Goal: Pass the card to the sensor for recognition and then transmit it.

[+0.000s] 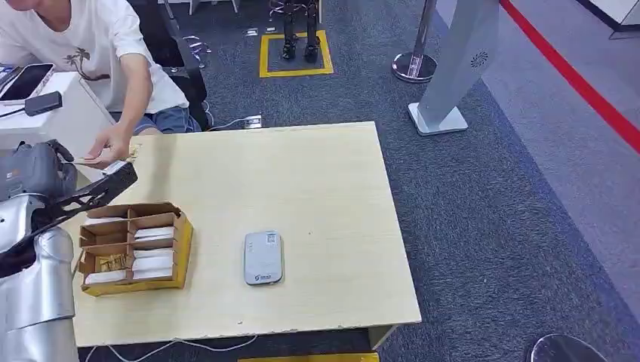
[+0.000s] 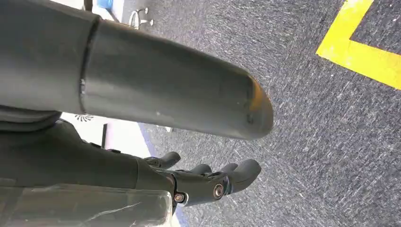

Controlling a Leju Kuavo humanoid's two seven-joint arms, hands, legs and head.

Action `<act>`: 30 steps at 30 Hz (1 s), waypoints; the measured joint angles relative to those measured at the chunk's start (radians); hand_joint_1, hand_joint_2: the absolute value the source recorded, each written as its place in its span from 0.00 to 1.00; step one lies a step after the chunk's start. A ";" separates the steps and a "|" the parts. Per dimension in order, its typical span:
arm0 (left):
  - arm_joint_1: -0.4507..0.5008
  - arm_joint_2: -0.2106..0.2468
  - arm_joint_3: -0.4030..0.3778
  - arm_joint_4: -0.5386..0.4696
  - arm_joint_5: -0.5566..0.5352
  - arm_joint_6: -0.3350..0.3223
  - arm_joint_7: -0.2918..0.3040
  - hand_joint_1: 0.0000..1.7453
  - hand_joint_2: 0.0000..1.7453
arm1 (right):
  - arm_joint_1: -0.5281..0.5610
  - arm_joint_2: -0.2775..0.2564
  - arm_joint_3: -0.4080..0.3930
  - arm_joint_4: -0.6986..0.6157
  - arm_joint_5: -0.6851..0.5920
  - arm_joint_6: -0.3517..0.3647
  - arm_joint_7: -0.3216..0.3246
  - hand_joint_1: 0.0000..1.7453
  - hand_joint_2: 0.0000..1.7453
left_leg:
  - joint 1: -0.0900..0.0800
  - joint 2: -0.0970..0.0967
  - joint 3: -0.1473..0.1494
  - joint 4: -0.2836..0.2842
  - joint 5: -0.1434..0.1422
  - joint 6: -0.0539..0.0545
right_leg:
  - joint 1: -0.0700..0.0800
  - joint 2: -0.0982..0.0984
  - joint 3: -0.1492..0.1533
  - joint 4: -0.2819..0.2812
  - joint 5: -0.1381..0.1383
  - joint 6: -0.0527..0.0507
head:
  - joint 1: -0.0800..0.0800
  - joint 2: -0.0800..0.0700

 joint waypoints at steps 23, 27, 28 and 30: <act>0.078 -0.118 0.005 -0.120 0.218 0.033 -0.063 0.00 0.00 | 0.001 0.001 -0.014 0.001 -0.001 -0.002 0.009 0.00 0.00 | 0.000 0.000 0.000 0.000 0.000 0.000 | 0.000 0.000 0.000 0.000 0.000 0.000 | 0.000 0.000; 0.179 -0.179 0.005 -0.223 0.392 0.042 -0.086 0.00 1.00 | 0.001 0.003 -0.029 0.001 -0.002 -0.005 0.016 0.00 0.00 | 0.000 0.001 0.000 0.000 -0.001 0.001 | 0.000 0.001 0.000 0.000 0.000 0.000 | 0.000 0.000; 0.207 -0.192 0.005 -0.257 0.452 0.048 -0.097 0.00 1.00 | 0.001 0.004 -0.037 0.001 -0.002 -0.008 0.018 0.00 0.00 | 0.000 0.001 0.000 0.000 -0.001 0.001 | 0.000 0.001 0.000 0.000 -0.001 0.000 | -0.002 0.000; 0.281 -0.243 0.002 -0.325 0.548 0.060 -0.113 0.00 1.00 | 0.002 0.008 -0.049 0.001 -0.003 -0.011 0.025 0.00 0.00 | 0.000 0.001 0.000 0.000 -0.002 0.001 | 0.000 0.001 0.000 0.000 -0.001 0.001 | -0.001 0.000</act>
